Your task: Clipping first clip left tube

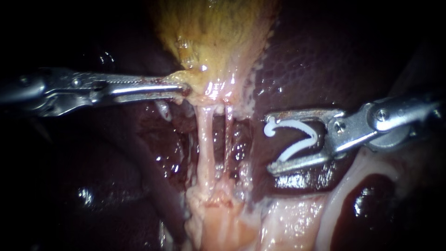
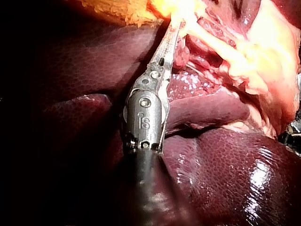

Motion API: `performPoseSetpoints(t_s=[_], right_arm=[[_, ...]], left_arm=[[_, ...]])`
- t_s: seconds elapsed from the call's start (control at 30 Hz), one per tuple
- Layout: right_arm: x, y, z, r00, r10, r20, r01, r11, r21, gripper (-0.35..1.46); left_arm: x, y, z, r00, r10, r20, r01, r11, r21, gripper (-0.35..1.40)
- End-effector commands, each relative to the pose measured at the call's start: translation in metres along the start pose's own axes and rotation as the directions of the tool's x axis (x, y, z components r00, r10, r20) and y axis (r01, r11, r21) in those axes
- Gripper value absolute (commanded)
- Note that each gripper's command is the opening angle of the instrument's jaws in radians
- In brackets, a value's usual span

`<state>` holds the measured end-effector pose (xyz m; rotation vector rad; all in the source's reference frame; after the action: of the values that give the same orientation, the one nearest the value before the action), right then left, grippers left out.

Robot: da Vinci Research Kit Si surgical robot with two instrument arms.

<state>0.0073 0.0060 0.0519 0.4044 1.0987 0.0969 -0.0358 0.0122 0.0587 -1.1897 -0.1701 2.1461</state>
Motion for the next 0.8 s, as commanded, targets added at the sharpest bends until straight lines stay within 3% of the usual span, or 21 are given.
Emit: performPoseSetpoints(t_s=[0.03, 0.27, 0.6, 0.8], right_arm=[[0.0000, 0.0000, 0.0000, 1.000, 0.000, 0.000, 0.000, 1.000, 0.000, 0.50], [0.0000, 0.0000, -0.0001, 1.000, 0.000, 0.000, 0.000, 1.000, 0.000, 0.50], [-0.0001, 0.0000, -0.0001, 1.000, 0.000, 0.000, 0.000, 1.000, 0.000, 0.50], [-0.0001, 0.0000, -0.0001, 1.000, 0.000, 0.000, 0.000, 1.000, 0.000, 0.50]], left_arm=[[0.0000, 0.0000, 0.0000, 1.0000, 0.000, 0.000, 0.000, 1.000, -0.001, -0.35], [0.0012, -0.0001, -0.0015, 1.0000, -0.006, 0.003, 0.006, 1.000, -0.007, -0.35], [0.0050, 0.0004, -0.0055, 0.9945, -0.040, -0.097, 0.040, 0.999, -0.007, -0.35], [0.0061, 0.0005, -0.0071, 0.9910, -0.045, -0.126, 0.044, 0.999, -0.007, -0.35]])
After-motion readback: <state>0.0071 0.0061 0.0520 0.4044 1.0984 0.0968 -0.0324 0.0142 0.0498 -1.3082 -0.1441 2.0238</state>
